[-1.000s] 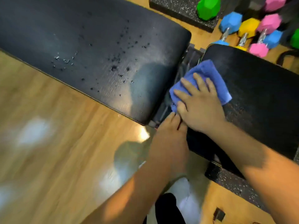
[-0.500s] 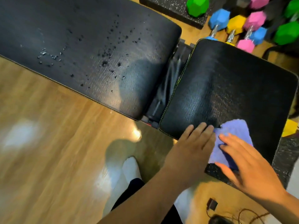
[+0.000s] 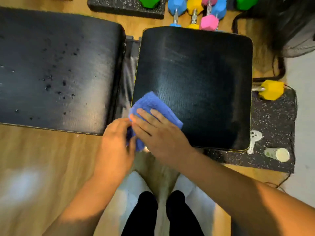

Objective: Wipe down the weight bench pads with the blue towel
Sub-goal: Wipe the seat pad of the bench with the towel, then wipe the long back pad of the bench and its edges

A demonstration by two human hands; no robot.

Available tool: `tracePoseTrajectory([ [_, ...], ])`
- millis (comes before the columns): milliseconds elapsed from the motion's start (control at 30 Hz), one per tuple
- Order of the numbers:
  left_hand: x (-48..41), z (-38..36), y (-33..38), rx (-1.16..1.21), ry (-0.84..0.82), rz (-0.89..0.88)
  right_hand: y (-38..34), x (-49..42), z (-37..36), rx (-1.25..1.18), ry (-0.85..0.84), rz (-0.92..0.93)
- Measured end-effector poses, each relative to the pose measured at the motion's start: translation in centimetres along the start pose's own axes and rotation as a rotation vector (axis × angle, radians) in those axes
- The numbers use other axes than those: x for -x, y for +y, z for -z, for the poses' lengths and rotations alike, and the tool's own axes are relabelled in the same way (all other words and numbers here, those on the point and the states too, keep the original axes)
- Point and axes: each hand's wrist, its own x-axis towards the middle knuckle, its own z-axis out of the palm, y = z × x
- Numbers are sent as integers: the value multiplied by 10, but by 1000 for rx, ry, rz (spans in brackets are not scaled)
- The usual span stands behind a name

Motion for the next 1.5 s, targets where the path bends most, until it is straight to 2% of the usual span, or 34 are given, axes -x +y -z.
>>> tracePoseTrajectory([
  [100, -1, -9, 23, -47, -69, -90, 13, 35, 5, -20, 62, -78],
  [200, 7, -31, 68, 83, -138, -93, 34, 91, 13, -37, 119, -126],
  [267, 11, -49, 102, 154, -186, -36, 53, 128, 19, -78, 122, -136],
  [367, 8, -64, 147, 220, -221, 146, 75, 163, 35, -172, 82, -166],
  [500, 4, -52, 171, 428, -273, 234, 75, 157, 74, -442, 4, -253],
  [633, -7, -22, 136, 611, -242, 241, 70, 107, 108, -693, -46, -391],
  [767, -12, 28, 92, 787, -163, 269, 49, 38, 97, -883, -74, -433],
  [900, -8, 84, 26, 657, -116, 224, 23, -22, 82, -737, -213, -363],
  [1000, -5, 115, -24, 493, -75, 203, 0, -50, 77, -864, -262, -365],
  [1100, -4, 141, -60, 456, -19, 219, -28, -76, 74, -952, -325, -377],
  [1167, -11, 158, -78, 451, 15, 225, -38, -99, 74, -975, -263, -412],
  [1233, -23, 170, -93, 449, 59, 257, -44, -123, 72, -1002, -127, -520],
  [1300, -33, 179, -102, 564, 76, 355, -51, -145, 67, -927, 40, -676],
  [1400, -39, 185, -107, 769, 33, 475, -77, -169, 59, -830, 174, -858],
  [1433, -40, 185, -108, 770, 43, 476, -89, -173, 60, -803, 218, -820],
  [1500, -42, 185, -112, 758, 79, 468, -115, -178, 65, -793, 235, -623],
])
